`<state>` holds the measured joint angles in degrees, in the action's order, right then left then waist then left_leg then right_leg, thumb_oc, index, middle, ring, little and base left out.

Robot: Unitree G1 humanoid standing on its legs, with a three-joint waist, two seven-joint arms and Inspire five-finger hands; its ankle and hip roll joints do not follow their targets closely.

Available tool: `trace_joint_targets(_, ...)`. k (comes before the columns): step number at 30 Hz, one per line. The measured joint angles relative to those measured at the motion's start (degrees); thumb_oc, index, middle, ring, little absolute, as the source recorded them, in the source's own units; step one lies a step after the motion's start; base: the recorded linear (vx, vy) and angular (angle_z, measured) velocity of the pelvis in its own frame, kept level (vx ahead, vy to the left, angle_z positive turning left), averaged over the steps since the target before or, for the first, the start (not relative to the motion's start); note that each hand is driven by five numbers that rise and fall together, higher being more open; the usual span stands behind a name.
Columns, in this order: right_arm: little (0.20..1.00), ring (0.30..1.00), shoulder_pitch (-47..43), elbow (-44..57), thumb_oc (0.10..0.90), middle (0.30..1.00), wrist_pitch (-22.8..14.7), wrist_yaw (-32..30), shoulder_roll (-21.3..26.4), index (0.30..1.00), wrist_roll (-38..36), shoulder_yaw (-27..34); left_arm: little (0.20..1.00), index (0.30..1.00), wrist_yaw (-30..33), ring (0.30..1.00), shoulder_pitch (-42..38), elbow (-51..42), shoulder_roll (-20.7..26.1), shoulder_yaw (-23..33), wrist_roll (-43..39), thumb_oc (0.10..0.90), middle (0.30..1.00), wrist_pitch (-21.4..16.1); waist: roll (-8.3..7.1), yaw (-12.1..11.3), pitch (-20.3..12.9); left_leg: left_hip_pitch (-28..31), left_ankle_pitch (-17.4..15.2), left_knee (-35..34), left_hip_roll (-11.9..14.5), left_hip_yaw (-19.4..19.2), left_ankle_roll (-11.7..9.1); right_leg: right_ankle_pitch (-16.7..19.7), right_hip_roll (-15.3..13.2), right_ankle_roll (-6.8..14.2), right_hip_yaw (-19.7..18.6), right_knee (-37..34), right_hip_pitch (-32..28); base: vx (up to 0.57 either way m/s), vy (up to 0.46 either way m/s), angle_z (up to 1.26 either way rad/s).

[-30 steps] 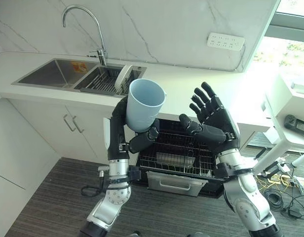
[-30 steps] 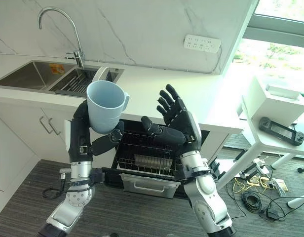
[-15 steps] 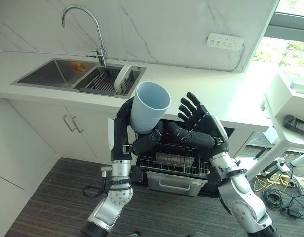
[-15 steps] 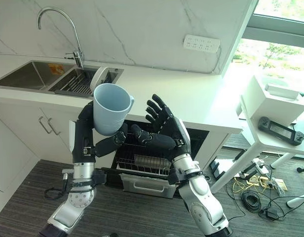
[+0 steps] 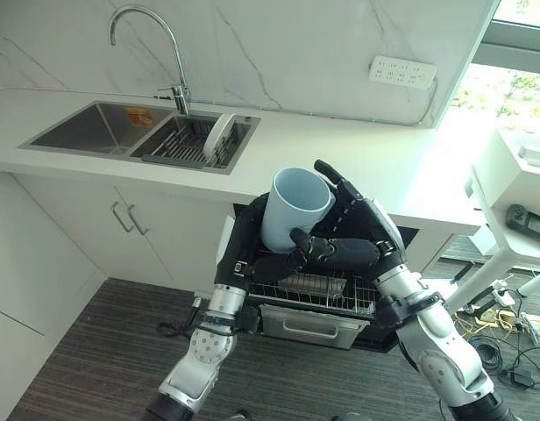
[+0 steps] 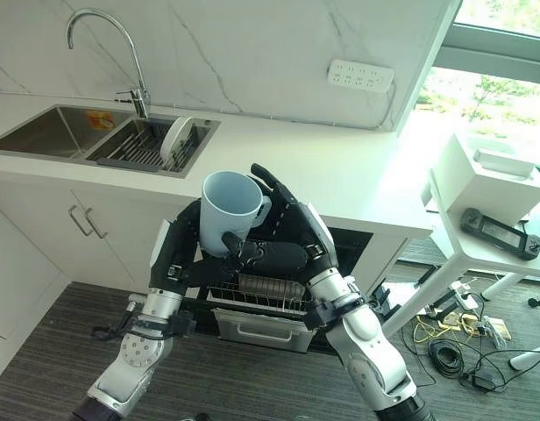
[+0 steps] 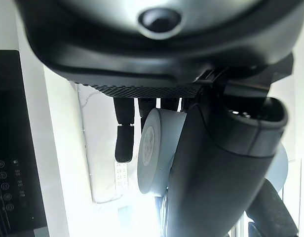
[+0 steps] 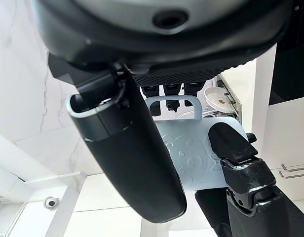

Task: Place the dishes in the dishwasher.

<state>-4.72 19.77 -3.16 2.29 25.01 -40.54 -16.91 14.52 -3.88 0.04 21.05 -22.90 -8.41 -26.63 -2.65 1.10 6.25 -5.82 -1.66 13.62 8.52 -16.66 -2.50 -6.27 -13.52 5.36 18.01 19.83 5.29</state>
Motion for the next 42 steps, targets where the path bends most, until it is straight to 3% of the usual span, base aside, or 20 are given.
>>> trace_joint_targets(14, 0.9, 0.9, -0.01, -0.04, 0.8, 0.9, 2.63, 5.9, 0.55, 0.9, 2.98, 3.82, 0.3, 0.3, -11.01, 0.3, 0.0, 1.21, 0.74, 1.16, -7.21, 0.4, 0.3, 0.01, 0.15, -0.01, 0.09, -0.03, 0.03, -0.03, -0.03, 0.04, 0.02, 0.0, -0.02, 0.0, 0.02, 0.02, 0.01, 0.0, 0.0, 0.0)
trace_joint_targets(22, 0.9, 0.9, -0.29, -0.59, 0.8, 0.9, 7.89, 13.39, 5.62, 0.9, 4.55, 4.78, 0.3, 0.3, -21.22, 0.3, 0.07, 2.71, 3.44, 1.7, -11.39, 0.4, 0.3, 1.74, 0.14, -0.17, 0.08, -0.04, 0.07, -0.03, -0.05, 0.18, -0.01, 0.01, -0.03, -0.02, 0.17, 0.04, -0.1, 0.0, 0.0, 0.0)
trace_joint_targets(34, 0.9, 0.9, -0.33, -2.44, 0.8, 0.9, 9.77, 18.69, 6.94, 0.9, 4.57, 5.47, 0.3, 0.3, -26.89, 0.3, 0.34, 4.39, 4.49, 2.26, -15.57, 0.4, 0.3, 4.22, 0.11, -0.14, 0.08, -0.02, 0.25, -0.27, -0.06, 0.52, -0.37, -0.04, -0.03, -0.03, 0.52, 0.13, -0.26, 0.0, 0.001, 0.01)
trace_joint_targets(36, 0.66, 0.66, -0.33, -2.45, 0.64, 0.66, 9.77, 18.69, 6.82, 0.66, 4.58, 5.47, 0.3, 0.3, -26.95, 0.3, 0.35, 4.4, 4.5, 2.26, -15.67, 0.4, 0.3, 4.22, 0.11, -0.16, 0.07, -0.02, 0.26, -0.26, -0.06, 0.54, -0.36, -0.03, -0.03, -0.03, 0.54, 0.13, -0.27, 0.0, 0.0, 0.0)
trace_joint_targets(38, 0.3, 0.3, -0.33, -2.46, 0.4, 0.3, 9.77, 18.57, 6.65, 0.3, 5.15, 5.59, 0.3, 0.3, -27.23, 0.3, 0.35, 4.4, 4.49, 2.31, -15.69, 0.4, 0.3, 4.22, 0.1, -0.17, 0.07, -0.02, 0.27, -0.26, -0.06, 0.54, -0.36, -0.03, -0.03, -0.03, 0.54, 0.13, -0.27, 0.0, 0.0, 0.0)
trace_joint_targets(42, 0.3, 0.3, -0.3, -2.56, 0.4, 0.3, 9.66, 18.25, 6.3, 0.3, 8.45, 6.45, 0.3, 0.3, -28.08, 0.3, 0.53, 4.39, 4.35, 2.18, -15.99, 0.4, 0.3, 4.53, 0.1, -0.16, 0.07, -0.02, 0.28, -0.27, -0.06, 0.54, -0.35, -0.03, -0.04, -0.04, 0.54, 0.12, -0.26, 0.0, 0.0, 0.0)
